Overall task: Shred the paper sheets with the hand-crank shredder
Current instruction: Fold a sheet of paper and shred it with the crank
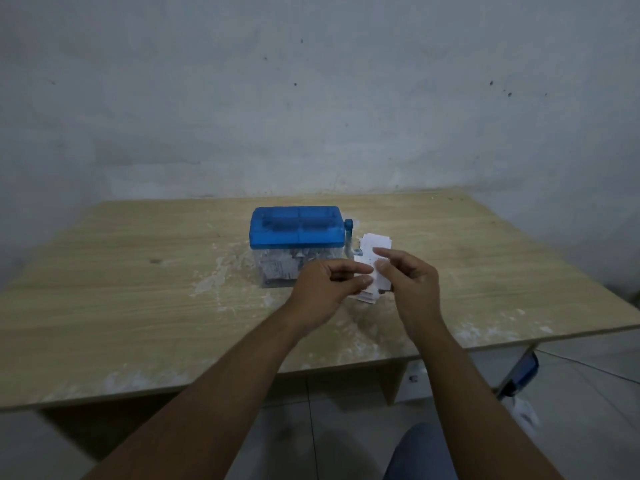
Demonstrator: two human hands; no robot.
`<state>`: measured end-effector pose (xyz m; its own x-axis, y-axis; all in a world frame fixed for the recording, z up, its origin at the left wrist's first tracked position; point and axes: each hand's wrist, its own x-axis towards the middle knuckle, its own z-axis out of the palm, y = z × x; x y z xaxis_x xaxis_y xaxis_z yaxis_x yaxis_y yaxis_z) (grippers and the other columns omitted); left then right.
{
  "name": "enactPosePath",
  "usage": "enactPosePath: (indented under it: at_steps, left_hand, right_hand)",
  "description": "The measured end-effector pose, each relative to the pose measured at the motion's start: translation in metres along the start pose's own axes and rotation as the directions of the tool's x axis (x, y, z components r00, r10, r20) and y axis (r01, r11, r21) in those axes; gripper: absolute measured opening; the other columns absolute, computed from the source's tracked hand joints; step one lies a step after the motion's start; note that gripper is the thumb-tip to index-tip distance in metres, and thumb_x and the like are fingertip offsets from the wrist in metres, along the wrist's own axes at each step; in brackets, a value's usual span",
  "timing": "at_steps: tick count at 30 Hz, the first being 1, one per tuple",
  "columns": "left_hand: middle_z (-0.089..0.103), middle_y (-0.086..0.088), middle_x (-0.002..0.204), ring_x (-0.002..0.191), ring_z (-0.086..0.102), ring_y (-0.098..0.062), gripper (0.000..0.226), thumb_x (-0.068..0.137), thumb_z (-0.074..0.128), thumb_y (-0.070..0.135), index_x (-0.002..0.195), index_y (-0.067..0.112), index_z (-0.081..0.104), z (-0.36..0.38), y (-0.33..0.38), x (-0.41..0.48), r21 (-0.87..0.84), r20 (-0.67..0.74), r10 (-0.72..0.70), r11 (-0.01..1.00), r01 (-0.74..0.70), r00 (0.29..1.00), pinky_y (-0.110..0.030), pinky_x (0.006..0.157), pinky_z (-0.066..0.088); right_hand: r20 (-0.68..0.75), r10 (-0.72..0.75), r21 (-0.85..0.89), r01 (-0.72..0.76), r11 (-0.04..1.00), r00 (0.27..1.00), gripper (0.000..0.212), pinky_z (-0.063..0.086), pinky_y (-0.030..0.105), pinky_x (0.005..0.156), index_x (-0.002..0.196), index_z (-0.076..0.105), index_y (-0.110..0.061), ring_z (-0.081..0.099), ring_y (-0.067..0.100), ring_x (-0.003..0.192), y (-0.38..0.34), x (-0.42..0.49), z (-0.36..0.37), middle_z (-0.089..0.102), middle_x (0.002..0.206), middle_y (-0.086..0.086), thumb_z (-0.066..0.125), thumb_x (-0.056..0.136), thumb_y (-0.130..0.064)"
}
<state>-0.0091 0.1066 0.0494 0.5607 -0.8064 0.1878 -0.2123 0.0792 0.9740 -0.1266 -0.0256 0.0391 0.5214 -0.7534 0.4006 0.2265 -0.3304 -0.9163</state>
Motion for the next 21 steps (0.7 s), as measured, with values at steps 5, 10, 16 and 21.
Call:
enactPosePath:
  at_steps: [5,10,16,21]
  left_hand:
    - [0.082,0.004,0.103,0.097,0.077,-0.012,0.019,0.096,0.078,0.015,0.114,0.019,0.082,-0.012,0.039,0.012,0.019,-0.053,0.158,0.987,-0.157,0.986,-0.027,0.089,0.062]
    - [0.081,0.007,0.103,0.097,0.077,-0.007,0.018,0.098,0.075,0.008,0.113,0.016,0.082,-0.048,0.073,0.031,0.104,-0.103,0.261,0.963,-0.250,0.960,-0.019,0.084,0.060]
    - [0.081,0.007,0.095,0.087,0.077,-0.011,0.016,0.091,0.083,0.009,0.103,0.018,0.084,-0.100,0.094,0.050,0.362,-0.166,0.367,0.886,-0.290,0.915,-0.022,0.081,0.061]
    - [0.081,0.005,0.094,0.087,0.077,-0.007,0.020,0.086,0.085,0.002,0.099,0.017,0.085,-0.125,0.089,0.060,0.440,-0.212,0.384,0.859,-0.263,0.899,-0.021,0.086,0.062]
  right_hand:
    - [0.044,-0.038,0.171,0.030,0.985,0.998,0.031,0.061,0.027,0.077,0.116,0.078,-0.008,0.076,0.016,0.088,-0.044,0.020,0.005,0.081,0.099,0.006,0.073,0.090,0.008]
    - [0.208,-0.148,0.084,0.133,0.988,0.967,0.041,0.064,0.036,0.083,0.116,0.079,-0.017,0.077,0.029,0.096,-0.083,0.049,0.019,0.081,0.104,0.007,0.078,0.085,0.010]
    - [0.268,-0.183,-0.201,0.241,0.949,0.946,0.036,0.058,0.016,0.072,0.113,0.081,-0.020,0.073,0.003,0.080,-0.106,0.085,0.052,0.079,0.101,-0.007,0.079,0.086,0.003]
    - [0.296,-0.199,-0.265,0.281,0.922,0.934,0.029,0.064,0.025,0.075,0.104,0.083,-0.021,0.075,0.010,0.081,-0.099,0.105,0.084,0.079,0.097,-0.008,0.078,0.088,0.002]
